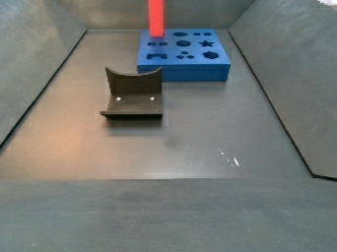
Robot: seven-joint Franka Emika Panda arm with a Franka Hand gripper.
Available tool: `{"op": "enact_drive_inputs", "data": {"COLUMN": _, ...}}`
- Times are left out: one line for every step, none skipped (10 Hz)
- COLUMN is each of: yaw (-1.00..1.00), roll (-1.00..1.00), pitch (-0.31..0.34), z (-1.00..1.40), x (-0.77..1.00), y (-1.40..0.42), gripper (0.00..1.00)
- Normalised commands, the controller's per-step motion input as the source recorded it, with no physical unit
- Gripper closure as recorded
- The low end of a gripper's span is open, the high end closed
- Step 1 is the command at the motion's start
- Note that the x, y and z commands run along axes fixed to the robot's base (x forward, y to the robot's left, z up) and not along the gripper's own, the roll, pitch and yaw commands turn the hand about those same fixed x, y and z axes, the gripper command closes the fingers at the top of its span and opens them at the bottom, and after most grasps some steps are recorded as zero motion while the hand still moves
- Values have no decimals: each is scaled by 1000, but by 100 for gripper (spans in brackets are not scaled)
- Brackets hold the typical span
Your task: Insert the rectangle object.
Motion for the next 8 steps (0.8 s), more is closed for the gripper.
{"op": "enact_drive_inputs", "data": {"yaw": 80, "roll": 201, "pitch": 0, "z": -440, "x": 334, "y": 0, "gripper": 100}}
{"op": "enact_drive_inputs", "data": {"yaw": 60, "roll": 160, "pitch": -100, "z": -571, "x": 0, "y": 0, "gripper": 100}}
{"op": "enact_drive_inputs", "data": {"yaw": 0, "roll": 131, "pitch": -124, "z": -603, "x": 0, "y": -20, "gripper": 100}}
{"op": "enact_drive_inputs", "data": {"yaw": 0, "roll": 81, "pitch": -124, "z": -494, "x": -86, "y": -63, "gripper": 100}}
{"op": "enact_drive_inputs", "data": {"yaw": 0, "roll": 0, "pitch": -131, "z": -303, "x": -126, "y": 0, "gripper": 100}}
{"op": "enact_drive_inputs", "data": {"yaw": 0, "roll": -57, "pitch": -147, "z": -111, "x": -46, "y": 0, "gripper": 100}}
{"op": "enact_drive_inputs", "data": {"yaw": 0, "roll": -10, "pitch": -74, "z": -20, "x": -11, "y": 0, "gripper": 100}}
{"op": "enact_drive_inputs", "data": {"yaw": 0, "roll": 0, "pitch": 0, "z": 0, "x": 0, "y": 0, "gripper": 100}}
